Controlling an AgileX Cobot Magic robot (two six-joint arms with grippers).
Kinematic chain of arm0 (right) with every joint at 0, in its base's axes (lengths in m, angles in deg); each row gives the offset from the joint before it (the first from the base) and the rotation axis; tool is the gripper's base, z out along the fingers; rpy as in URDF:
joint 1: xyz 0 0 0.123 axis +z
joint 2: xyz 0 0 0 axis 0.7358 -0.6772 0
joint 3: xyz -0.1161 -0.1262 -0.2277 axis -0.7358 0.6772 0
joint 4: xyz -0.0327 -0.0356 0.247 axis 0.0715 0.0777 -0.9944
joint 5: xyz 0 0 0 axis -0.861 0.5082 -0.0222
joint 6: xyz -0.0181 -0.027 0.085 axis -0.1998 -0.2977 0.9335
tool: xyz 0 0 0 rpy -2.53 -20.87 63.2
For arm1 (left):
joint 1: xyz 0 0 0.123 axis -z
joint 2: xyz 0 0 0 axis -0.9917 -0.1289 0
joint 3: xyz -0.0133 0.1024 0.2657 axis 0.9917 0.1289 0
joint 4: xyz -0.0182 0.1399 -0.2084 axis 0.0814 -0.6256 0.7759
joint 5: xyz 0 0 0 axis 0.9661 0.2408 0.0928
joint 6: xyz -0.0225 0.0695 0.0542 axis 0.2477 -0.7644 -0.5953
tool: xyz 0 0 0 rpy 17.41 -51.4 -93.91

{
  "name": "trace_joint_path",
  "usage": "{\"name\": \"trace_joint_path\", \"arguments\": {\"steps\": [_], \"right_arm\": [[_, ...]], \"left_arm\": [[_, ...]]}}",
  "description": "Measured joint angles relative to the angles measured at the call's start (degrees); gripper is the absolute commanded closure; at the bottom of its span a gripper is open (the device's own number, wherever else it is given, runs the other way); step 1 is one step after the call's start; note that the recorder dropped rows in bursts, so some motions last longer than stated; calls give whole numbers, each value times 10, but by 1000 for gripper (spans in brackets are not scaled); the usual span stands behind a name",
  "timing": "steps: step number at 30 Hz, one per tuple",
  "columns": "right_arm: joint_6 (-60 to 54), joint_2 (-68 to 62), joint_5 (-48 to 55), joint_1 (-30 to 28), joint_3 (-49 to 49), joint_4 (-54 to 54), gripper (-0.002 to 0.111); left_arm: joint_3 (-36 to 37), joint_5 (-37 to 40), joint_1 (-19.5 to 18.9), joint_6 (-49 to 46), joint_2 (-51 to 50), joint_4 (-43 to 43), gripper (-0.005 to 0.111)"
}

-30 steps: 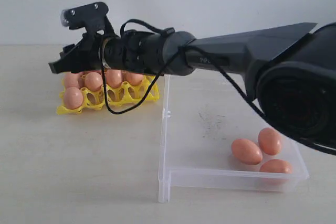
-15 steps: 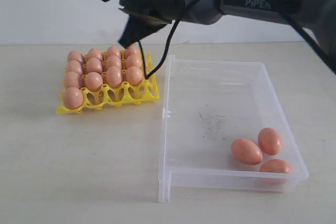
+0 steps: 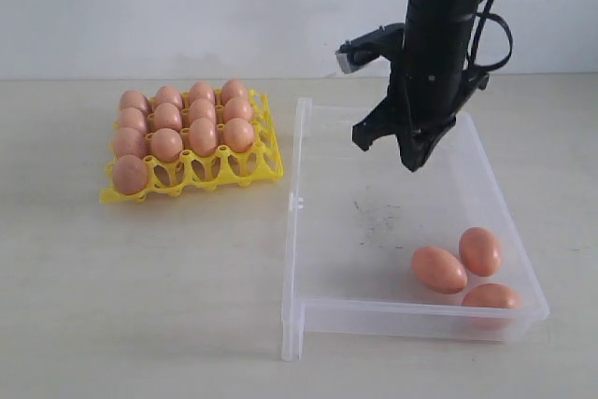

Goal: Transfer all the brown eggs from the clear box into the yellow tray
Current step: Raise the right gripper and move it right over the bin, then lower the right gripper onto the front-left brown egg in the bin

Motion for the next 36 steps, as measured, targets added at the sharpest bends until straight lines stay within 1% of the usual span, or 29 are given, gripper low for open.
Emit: {"name": "trace_joint_path", "arguments": {"steps": [4, 6, 11, 15, 19, 21, 22, 24, 26, 28, 29, 36], "right_arm": [[-29, 32, -9, 1, 86, -17, 108], [-33, 55, -37, 1, 128, -6, 108], [-33, 129, -153, 0, 239, 13, 108], [-42, 184, -209, 0, 291, -5, 108], [-68, 206, -215, 0, 322, -34, 107], [-101, 206, -208, 0, 335, -55, 101], [-119, 206, -203, 0, 340, -65, 95], [-161, 206, -190, 0, 348, -86, 82], [-181, 206, -182, 0, 351, -105, 63], [-187, 207, -180, 0, 351, -115, 49], [-187, 207, -180, 0, 352, -117, 44], [-191, 207, -197, 0, 352, -122, 44]], "left_arm": [[0, 0, 0, 0, 0, 0, 103], [0, 0, 0, 0, 0, 0, 103], [0, 0, 0, 0, 0, 0, 103], [0, 0, 0, 0, 0, 0, 103], [0, 0, 0, 0, 0, 0, 103], [0, 0, 0, 0, 0, 0, 103], [0, 0, 0, 0, 0, 0, 103], [0, 0, 0, 0, 0, 0, 103], [0, 0, 0, 0, 0, 0, 103], [0, 0, 0, 0, 0, 0, 103], [0, 0, 0, 0, 0, 0, 103], [0, 0, 0, 0, 0, 0, 103]]}}
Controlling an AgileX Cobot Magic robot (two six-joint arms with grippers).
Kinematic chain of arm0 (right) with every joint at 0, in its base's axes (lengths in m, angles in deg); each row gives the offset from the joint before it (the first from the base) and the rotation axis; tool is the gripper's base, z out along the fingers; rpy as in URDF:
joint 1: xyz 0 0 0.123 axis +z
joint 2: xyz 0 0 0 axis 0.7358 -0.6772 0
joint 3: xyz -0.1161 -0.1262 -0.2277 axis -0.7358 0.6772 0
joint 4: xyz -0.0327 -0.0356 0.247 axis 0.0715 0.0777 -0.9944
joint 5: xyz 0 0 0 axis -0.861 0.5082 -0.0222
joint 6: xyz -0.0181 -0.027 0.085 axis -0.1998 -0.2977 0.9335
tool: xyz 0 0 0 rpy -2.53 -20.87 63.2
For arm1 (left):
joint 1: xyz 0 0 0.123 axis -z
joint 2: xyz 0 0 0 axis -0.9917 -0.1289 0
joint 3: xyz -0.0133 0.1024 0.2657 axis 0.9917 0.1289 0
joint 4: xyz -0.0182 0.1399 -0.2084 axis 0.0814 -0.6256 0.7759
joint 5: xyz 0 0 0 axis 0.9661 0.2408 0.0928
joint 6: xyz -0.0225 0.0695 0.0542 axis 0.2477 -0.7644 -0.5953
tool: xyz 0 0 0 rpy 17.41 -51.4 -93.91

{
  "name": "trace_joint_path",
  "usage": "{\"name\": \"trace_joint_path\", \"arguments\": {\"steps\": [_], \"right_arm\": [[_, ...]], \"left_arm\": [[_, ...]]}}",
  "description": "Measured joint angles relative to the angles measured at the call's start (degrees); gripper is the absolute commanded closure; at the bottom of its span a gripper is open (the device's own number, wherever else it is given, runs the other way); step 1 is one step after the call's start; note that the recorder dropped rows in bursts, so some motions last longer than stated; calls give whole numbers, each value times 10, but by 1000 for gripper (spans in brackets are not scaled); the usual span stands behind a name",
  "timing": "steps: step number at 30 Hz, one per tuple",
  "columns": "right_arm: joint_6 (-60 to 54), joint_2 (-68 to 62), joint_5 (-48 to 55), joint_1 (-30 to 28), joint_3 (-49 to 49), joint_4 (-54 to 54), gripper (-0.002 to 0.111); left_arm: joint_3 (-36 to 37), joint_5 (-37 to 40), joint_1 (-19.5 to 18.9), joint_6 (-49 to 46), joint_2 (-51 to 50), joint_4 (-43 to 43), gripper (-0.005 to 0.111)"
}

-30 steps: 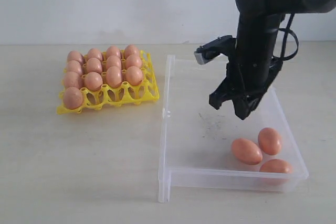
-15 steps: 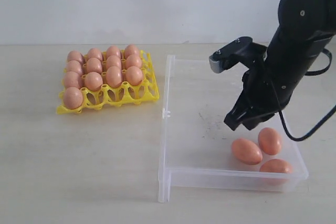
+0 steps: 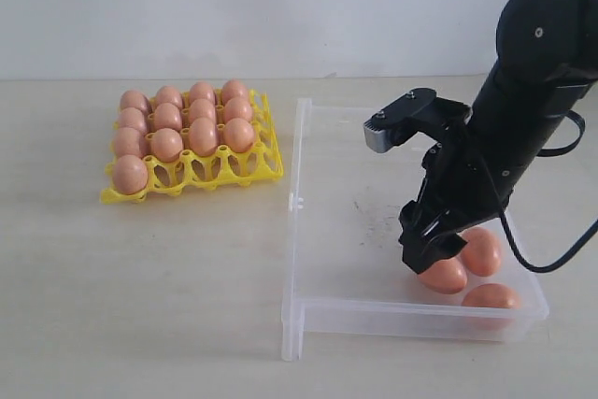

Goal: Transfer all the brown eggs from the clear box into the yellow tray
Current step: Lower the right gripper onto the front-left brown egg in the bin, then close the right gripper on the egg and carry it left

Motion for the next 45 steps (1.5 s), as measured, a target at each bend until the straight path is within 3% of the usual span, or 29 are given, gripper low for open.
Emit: {"name": "trace_joint_path", "arguments": {"steps": [11, 21, 23, 25, 26, 27, 28, 32, 37, 45], "right_arm": [[-9, -4, -27, 0, 0, 36, 44], [-11, -83, -31, 0, 1, 41, 44], [-11, -103, -45, 0, 1, 41, 49], [-13, -120, -61, 0, 1, 41, 62], [-13, -125, -65, 0, 1, 44, 79], [-13, -128, -65, 0, -1, 49, 88], [-11, -129, -62, 0, -3, 51, 108], [34, -130, -66, 0, -4, 57, 109], [102, -98, -170, 0, 4, 55, 109], [176, 19, -499, 6, 89, 11, 109]], "left_arm": [[0, 0, 0, 0, 0, 0, 103], [0, 0, 0, 0, 0, 0, 103], [0, 0, 0, 0, 0, 0, 103], [0, 0, 0, 0, 0, 0, 103], [0, 0, 0, 0, 0, 0, 103], [0, 0, 0, 0, 0, 0, 103], [0, 0, 0, 0, 0, 0, 103], [0, 0, 0, 0, 0, 0, 103], [0, 0, 0, 0, 0, 0, 103], [0, 0, 0, 0, 0, 0, 103]]}}
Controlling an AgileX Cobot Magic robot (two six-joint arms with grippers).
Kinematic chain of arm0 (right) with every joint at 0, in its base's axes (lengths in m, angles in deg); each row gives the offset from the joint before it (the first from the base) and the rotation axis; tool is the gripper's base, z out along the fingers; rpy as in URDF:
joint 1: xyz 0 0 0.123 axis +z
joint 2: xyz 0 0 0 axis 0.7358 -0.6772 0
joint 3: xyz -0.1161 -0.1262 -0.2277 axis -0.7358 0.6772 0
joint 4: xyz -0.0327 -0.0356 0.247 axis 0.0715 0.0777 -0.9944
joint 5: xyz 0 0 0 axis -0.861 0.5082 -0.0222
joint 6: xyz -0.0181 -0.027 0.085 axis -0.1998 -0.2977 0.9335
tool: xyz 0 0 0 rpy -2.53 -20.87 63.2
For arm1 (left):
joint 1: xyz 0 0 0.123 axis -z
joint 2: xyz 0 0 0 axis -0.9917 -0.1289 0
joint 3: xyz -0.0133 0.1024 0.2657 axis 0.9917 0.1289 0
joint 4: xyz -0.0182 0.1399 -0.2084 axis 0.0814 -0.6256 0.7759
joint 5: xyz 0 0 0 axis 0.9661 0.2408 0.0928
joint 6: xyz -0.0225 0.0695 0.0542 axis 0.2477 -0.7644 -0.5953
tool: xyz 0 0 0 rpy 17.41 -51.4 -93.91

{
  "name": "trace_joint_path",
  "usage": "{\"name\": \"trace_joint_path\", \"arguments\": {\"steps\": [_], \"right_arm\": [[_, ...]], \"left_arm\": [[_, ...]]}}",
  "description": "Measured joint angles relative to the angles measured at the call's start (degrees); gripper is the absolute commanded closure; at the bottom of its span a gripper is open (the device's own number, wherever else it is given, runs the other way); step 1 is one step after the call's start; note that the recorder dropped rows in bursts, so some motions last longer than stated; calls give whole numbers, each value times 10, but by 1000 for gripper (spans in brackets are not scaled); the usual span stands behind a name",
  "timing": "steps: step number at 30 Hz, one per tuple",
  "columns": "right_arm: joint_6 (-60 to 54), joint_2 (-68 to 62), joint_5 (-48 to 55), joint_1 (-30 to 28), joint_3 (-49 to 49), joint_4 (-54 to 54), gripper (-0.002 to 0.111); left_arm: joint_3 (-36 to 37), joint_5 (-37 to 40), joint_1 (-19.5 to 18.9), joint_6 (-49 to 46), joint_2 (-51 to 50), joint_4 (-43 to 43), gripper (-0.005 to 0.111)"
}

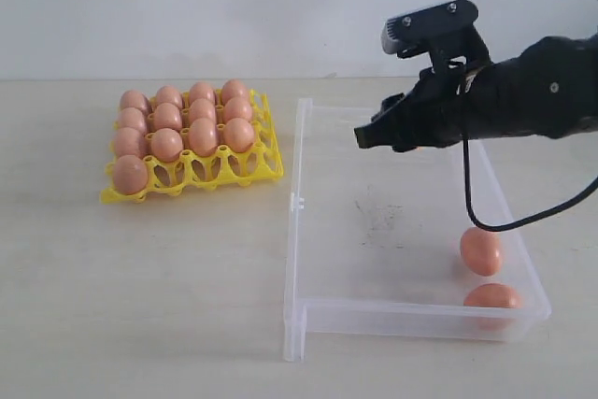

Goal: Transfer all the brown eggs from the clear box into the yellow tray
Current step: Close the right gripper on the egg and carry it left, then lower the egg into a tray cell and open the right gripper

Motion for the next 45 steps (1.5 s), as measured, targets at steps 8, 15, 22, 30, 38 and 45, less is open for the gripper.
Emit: {"name": "trace_joint_path", "arguments": {"steps": [8, 15, 22, 30, 38, 45], "right_arm": [[138, -33, -344, 72, 24, 148, 109], [361, -175, -528, 78, -90, 403, 109], [538, -317, -515, 79, -266, 585, 109], [587, -418, -482, 93, -393, 636, 109], [618, -491, -452, 114, -475, 648, 109], [629, -502, -445, 114, -484, 648, 109]], "left_arm": [[0, 0, 0, 0, 0, 0, 103], [0, 0, 0, 0, 0, 0, 103], [0, 0, 0, 0, 0, 0, 103], [0, 0, 0, 0, 0, 0, 103], [0, 0, 0, 0, 0, 0, 103], [0, 0, 0, 0, 0, 0, 103]]}}
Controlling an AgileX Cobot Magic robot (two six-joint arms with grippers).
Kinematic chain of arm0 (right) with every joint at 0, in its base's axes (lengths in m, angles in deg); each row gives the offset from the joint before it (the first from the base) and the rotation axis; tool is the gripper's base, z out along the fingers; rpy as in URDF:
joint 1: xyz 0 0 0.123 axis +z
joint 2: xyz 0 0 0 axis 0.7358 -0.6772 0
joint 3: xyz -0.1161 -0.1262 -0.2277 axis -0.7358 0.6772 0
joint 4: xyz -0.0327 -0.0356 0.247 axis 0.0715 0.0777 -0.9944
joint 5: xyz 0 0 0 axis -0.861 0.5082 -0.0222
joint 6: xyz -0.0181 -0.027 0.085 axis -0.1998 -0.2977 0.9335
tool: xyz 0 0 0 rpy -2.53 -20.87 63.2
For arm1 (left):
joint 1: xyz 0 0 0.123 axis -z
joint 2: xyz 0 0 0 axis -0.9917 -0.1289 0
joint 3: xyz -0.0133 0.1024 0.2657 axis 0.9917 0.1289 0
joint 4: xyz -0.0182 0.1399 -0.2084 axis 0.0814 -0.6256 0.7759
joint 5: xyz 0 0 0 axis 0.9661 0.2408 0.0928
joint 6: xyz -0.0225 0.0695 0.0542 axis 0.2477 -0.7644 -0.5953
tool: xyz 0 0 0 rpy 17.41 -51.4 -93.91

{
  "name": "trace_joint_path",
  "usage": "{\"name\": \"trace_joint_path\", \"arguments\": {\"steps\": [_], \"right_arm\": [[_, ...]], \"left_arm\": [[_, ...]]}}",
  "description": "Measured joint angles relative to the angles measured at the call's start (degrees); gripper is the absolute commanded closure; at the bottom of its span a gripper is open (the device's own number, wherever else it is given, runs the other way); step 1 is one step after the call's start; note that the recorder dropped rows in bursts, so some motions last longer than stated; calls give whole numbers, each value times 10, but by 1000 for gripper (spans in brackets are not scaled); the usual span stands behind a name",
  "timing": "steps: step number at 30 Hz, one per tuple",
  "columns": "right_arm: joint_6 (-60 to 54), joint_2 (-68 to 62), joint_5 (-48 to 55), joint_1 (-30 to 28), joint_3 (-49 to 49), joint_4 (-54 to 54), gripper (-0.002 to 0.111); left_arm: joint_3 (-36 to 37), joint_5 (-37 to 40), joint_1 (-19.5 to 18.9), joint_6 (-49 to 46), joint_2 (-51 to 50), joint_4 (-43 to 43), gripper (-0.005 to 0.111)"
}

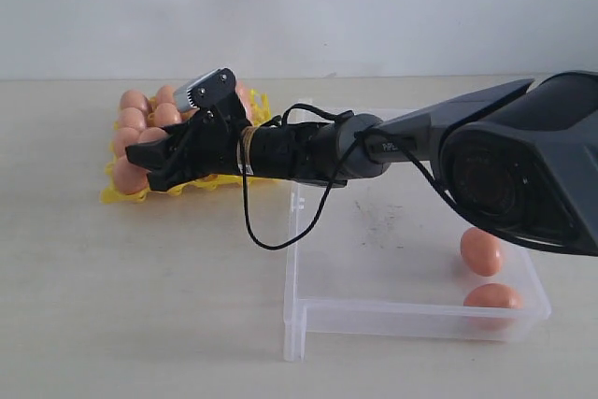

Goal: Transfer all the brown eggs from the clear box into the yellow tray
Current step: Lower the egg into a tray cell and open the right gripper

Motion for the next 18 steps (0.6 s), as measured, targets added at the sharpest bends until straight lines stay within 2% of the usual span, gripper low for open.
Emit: {"name": "trace_joint_path", "arguments": {"steps": [12, 15, 18], "right_arm": [[13, -1, 33, 0, -1, 6, 106], [14, -1, 34, 0, -1, 6, 93], [16, -1, 36, 0, -1, 6, 71]], "left_arm": [[0, 0, 0, 0, 0, 0, 103], [0, 0, 0, 0, 0, 0, 103], [0, 0, 0, 0, 0, 0, 103]]}}
